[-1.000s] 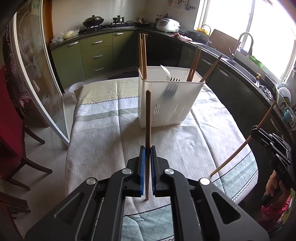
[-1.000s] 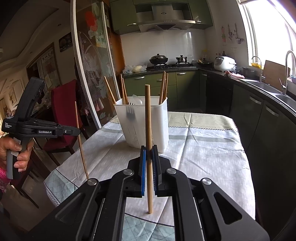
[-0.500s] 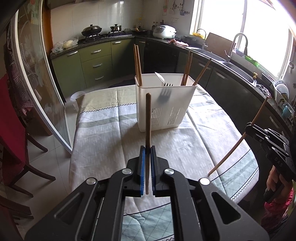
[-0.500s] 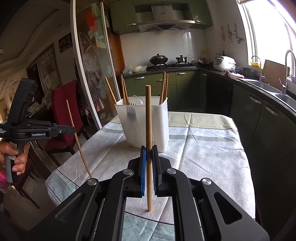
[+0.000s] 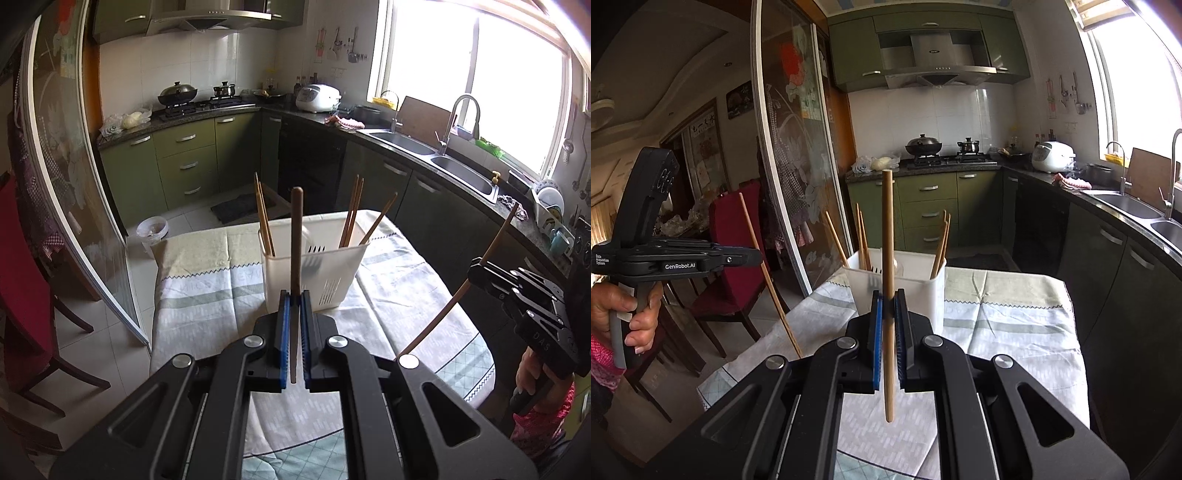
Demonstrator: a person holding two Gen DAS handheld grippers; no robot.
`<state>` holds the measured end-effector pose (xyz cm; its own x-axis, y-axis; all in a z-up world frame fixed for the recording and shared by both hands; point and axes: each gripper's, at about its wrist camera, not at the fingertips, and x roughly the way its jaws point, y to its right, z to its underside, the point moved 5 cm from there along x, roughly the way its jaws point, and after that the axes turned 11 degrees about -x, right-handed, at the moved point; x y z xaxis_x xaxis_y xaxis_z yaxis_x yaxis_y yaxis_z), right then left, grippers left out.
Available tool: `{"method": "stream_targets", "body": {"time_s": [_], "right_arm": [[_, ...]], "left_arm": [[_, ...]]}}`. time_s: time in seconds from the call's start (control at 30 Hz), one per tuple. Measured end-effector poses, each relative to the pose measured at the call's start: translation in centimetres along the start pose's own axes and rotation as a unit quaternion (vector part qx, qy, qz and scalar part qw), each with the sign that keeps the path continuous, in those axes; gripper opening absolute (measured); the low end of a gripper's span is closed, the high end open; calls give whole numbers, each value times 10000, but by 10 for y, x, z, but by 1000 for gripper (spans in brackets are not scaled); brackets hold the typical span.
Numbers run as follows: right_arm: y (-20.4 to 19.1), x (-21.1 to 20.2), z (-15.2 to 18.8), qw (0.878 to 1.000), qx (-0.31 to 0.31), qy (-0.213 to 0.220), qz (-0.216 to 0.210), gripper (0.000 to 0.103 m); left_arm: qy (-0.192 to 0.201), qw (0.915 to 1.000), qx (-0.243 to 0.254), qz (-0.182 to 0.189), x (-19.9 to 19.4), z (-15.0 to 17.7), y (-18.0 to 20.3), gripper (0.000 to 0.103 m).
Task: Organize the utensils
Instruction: 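Lower both chopsticks into the white holder and open both tools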
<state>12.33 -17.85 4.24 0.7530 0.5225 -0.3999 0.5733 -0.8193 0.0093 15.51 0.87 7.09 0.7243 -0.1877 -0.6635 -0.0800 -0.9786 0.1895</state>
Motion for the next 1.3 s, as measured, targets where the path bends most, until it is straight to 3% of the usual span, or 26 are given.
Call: {"method": "stream_targets", "body": {"time_s": [0.27, 0.5, 0.67, 0.87, 1.3], "right_arm": [[0, -2, -83, 9962, -290, 818, 108, 7], [21, 32, -135, 9919, -293, 1164, 407, 7], [43, 86, -129, 9950, -66, 882, 454, 7], [53, 136, -97, 9982, 53, 421, 427, 7], [37, 185, -55, 9988, -166, -78, 464, 7]], "left_arm": [[773, 9968, -48, 198, -17, -74, 22, 5], [1219, 9925, -54, 118, 12, -111, 35, 5], [1171, 9930, -179, -4, 57, -112, 22, 5], [702, 9969, -360, 29, 108, -89, 8, 5], [206, 9996, -194, -79, 151, -45, 3, 6]]}}
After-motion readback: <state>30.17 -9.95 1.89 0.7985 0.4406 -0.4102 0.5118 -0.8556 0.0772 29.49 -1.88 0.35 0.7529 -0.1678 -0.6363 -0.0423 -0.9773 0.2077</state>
